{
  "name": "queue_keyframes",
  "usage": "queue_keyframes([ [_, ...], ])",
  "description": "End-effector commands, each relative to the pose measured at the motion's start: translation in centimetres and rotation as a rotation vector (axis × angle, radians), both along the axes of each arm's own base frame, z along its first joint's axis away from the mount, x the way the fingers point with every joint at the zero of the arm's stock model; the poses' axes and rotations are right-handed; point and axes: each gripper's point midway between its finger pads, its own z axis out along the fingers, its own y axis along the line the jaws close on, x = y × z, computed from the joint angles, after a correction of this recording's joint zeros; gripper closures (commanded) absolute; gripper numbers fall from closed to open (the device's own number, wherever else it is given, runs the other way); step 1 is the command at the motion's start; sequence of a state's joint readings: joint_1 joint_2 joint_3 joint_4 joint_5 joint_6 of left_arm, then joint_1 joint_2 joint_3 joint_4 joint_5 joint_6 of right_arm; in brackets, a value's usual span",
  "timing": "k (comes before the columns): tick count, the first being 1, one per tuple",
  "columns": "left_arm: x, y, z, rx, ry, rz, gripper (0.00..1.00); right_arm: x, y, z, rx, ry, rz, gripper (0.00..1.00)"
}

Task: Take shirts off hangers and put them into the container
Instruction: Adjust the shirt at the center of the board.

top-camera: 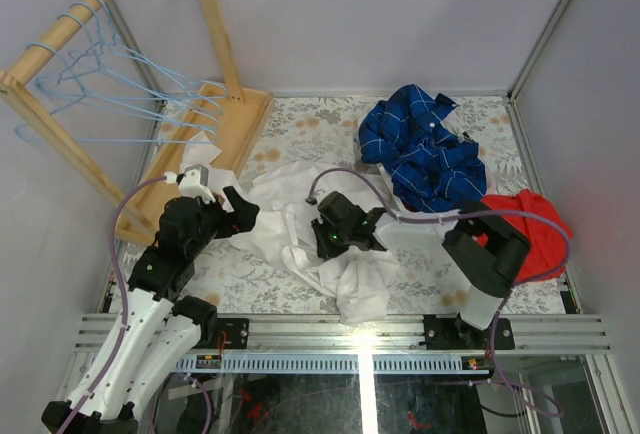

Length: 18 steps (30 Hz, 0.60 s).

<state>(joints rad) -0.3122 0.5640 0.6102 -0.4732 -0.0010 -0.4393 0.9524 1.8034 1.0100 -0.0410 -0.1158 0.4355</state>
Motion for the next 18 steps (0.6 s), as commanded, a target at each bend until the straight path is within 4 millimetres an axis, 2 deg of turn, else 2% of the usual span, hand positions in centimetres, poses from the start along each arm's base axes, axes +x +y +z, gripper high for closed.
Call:
queue_keyframes([
  [1, 0.6, 0.1, 1.1, 0.001, -0.03, 0.008, 0.11, -1.8, -1.5, 3.6, 0.137, -0.032, -0.069, 0.86],
  [3, 0.6, 0.1, 1.1, 0.001, -0.028, 0.007, 0.11, -2.2, -2.1, 6.1, 0.223, -0.077, -0.084, 0.92],
  [6, 0.6, 0.1, 1.1, 0.0, -0.028, 0.008, 0.11, -1.9, -2.9, 11.3, 0.376, -0.197, -0.12, 0.98],
  [7, 0.6, 0.1, 1.1, 0.001, -0.029, 0.008, 0.11, -1.7, -3.6, 13.5, 0.43, -0.253, -0.142, 0.99],
  [12, 0.6, 0.1, 1.2, -0.002, -0.034, 0.009, 0.11, -0.5, -7.5, 20.2, 0.553, -0.478, -0.262, 1.0],
  [15, 0.6, 0.1, 1.2, -0.002, -0.035, 0.007, 0.11, -0.2, -8.6, 21.7, 0.566, -0.553, -0.277, 1.0],
  [17, 0.6, 0.1, 1.2, -0.001, -0.036, 0.006, 0.11, 0.8, -9.5, 20.8, 0.482, -0.566, -0.327, 1.0],
  [18, 0.6, 0.1, 1.2, -0.001, -0.036, 0.006, 0.11, 1.6, -10.7, 19.2, 0.386, -0.552, -0.403, 1.0],
])
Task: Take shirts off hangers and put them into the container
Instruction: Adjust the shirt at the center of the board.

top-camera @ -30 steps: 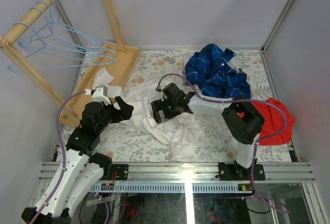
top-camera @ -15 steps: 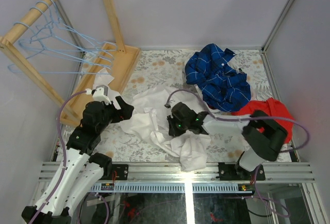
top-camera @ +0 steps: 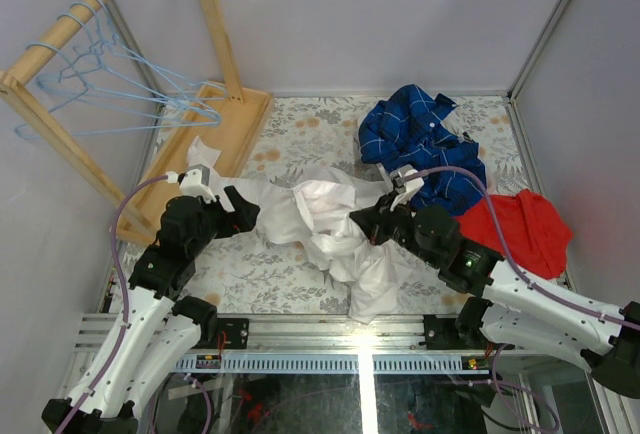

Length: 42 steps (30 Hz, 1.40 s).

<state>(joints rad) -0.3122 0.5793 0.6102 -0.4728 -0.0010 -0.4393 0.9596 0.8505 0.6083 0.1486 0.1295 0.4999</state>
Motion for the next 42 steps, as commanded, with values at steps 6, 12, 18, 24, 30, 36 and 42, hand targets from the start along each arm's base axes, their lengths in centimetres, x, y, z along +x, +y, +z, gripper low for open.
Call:
queue_keyframes([
  [6, 0.5, 0.1, 1.6, -0.006, -0.048, 0.007, 0.11, 4.6, -0.8, -8.1, -0.472, 0.156, -0.163, 0.96],
  [12, 0.4, 0.1, 1.6, -0.006, -0.049, 0.006, 0.11, 5.6, 2.3, -10.8, -0.61, 0.258, -0.089, 0.65],
  [18, 0.4, 0.1, 1.6, -0.006, -0.051, 0.006, 0.11, 5.1, 4.6, -7.6, -0.484, 0.209, 0.002, 0.1],
  [24, 0.5, 0.1, 1.5, -0.005, -0.05, 0.006, 0.11, 3.9, 4.8, -7.3, -0.501, 0.178, 0.112, 0.01],
  [30, 0.5, 0.1, 1.5, -0.005, -0.049, 0.003, 0.11, 3.2, 2.7, -14.6, -0.747, 0.345, 0.107, 0.01],
  [36, 0.5, 0.0, 1.5, -0.004, -0.048, 0.0, 0.11, 6.6, -0.5, -18.3, -1.007, 0.304, -0.075, 0.01],
  [42, 0.5, 0.1, 1.4, -0.002, -0.048, 0.003, 0.11, 6.5, -0.8, -21.9, -1.034, 0.285, -0.049, 0.0],
])
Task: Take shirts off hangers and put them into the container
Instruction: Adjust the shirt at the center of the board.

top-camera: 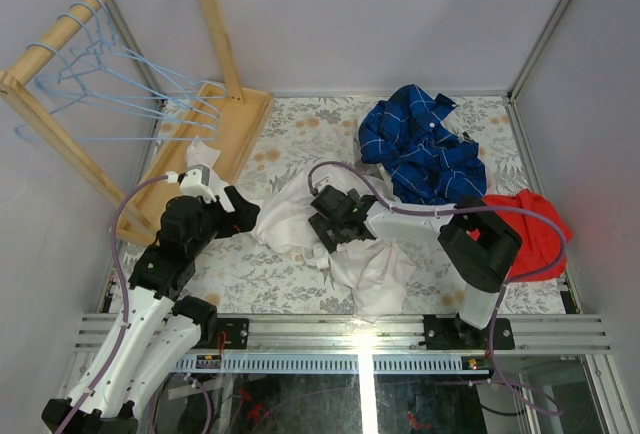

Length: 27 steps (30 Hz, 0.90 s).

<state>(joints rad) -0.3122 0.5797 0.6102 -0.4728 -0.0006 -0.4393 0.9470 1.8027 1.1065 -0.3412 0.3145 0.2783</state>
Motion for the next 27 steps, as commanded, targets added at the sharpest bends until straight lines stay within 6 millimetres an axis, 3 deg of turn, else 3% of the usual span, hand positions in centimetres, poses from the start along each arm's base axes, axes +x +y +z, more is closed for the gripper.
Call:
queue_keyframes([
  [1, 0.5, 0.1, 1.4, -0.001, -0.047, 0.003, 0.11, 0.0, -1.1, -2.1, -0.048, -0.009, 0.013, 0.04],
  [3, 0.6, 0.2, 1.4, -0.001, -0.047, 0.007, 0.11, -1.2, -1.0, -3.3, -0.008, 0.039, -0.004, 0.2],
  [5, 0.6, 0.1, 1.4, -0.001, -0.047, 0.005, 0.11, -2.1, -0.8, -3.8, 0.051, 0.058, -0.022, 0.44],
  [7, 0.6, 0.0, 1.4, -0.002, -0.046, 0.0, 0.11, -2.8, -0.9, -3.6, 0.101, 0.062, -0.029, 0.69],
  [9, 0.6, 0.0, 1.4, -0.001, -0.045, -0.003, 0.11, -3.1, -0.3, -2.1, 0.183, 0.043, -0.01, 0.95],
  [12, 0.6, -0.1, 1.4, 0.0, -0.041, -0.004, 0.11, -3.3, 1.4, 2.8, 0.38, -0.032, 0.042, 0.99],
  [16, 0.6, 0.0, 1.4, 0.0, -0.044, 0.0, 0.1, -3.3, 1.8, 12.5, 0.663, -0.23, 0.075, 0.99],
  [21, 0.5, 0.1, 1.7, -0.005, -0.059, 0.005, 0.11, -4.2, -1.5, 22.2, 0.889, -0.484, 0.078, 1.0],
  [27, 0.5, 0.0, 1.7, -0.008, -0.061, -0.003, 0.11, -7.1, -5.5, 31.0, 1.057, -0.649, 0.126, 1.0],
])
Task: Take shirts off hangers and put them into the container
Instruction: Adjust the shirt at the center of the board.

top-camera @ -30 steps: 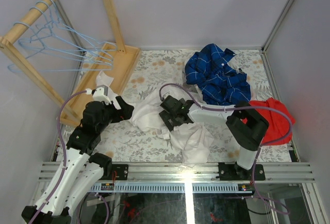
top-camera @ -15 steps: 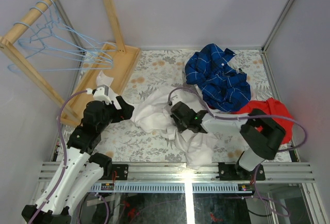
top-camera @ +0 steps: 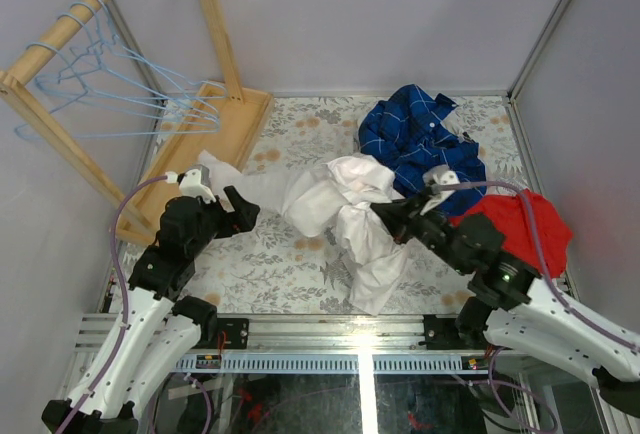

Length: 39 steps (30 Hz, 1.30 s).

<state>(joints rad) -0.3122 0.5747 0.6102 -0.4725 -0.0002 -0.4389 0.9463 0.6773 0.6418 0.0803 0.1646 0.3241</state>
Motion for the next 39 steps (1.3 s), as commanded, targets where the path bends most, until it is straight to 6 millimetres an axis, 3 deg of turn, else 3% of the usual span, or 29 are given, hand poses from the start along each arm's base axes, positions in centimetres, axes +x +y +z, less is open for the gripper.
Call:
queue_keyframes([
  [1, 0.5, 0.0, 1.6, -0.007, -0.056, -0.001, 0.11, -1.7, -2.2, 6.6, 0.124, -0.129, 0.01, 1.0],
  [6, 0.5, 0.0, 1.8, -0.008, -0.059, -0.002, 0.11, -4.8, -3.7, 12.3, 0.23, -0.189, 0.097, 1.0],
  [8, 0.5, 0.0, 1.8, -0.009, -0.064, 0.0, 0.1, -4.9, -4.6, 13.9, 0.267, -0.191, 0.073, 1.0],
  [10, 0.5, 0.0, 1.8, -0.009, -0.064, 0.0, 0.1, -4.8, -4.9, 14.4, 0.262, -0.18, 0.055, 1.0],
  [13, 0.4, 0.0, 1.8, -0.011, -0.062, -0.001, 0.11, -4.7, -3.4, 13.7, 0.215, -0.133, 0.099, 1.0],
  [16, 0.5, 0.0, 1.7, -0.01, -0.06, 0.0, 0.11, -3.4, -0.4, 9.3, 0.113, 0.01, 0.125, 1.0],
  [20, 0.5, 0.0, 1.7, -0.008, -0.055, 0.002, 0.1, -1.9, 2.9, 0.0, -0.079, 0.262, 0.123, 0.98],
  [24, 0.4, 0.1, 1.7, -0.008, -0.055, 0.003, 0.11, -0.9, 2.0, -10.5, -0.373, 0.514, -0.002, 0.92],
  [27, 0.5, 0.1, 1.7, -0.01, -0.058, 0.003, 0.1, -1.4, 2.0, -15.6, -0.493, 0.619, -0.007, 0.86],
  [28, 0.5, 0.1, 1.7, -0.009, -0.059, 0.003, 0.1, -1.1, 1.9, -16.4, -0.49, 0.636, -0.04, 0.82],
  [30, 0.5, 0.0, 1.7, -0.007, -0.056, -0.002, 0.1, -0.6, 2.5, -16.9, -0.448, 0.639, -0.062, 0.62],
  [36, 0.5, 0.1, 1.7, -0.005, -0.054, 0.002, 0.1, 0.6, 4.9, -15.0, -0.322, 0.593, -0.039, 0.18],
  [39, 0.5, 0.1, 1.6, -0.005, -0.053, 0.003, 0.1, 0.9, 4.7, -16.0, -0.377, 0.622, -0.066, 0.06],
])
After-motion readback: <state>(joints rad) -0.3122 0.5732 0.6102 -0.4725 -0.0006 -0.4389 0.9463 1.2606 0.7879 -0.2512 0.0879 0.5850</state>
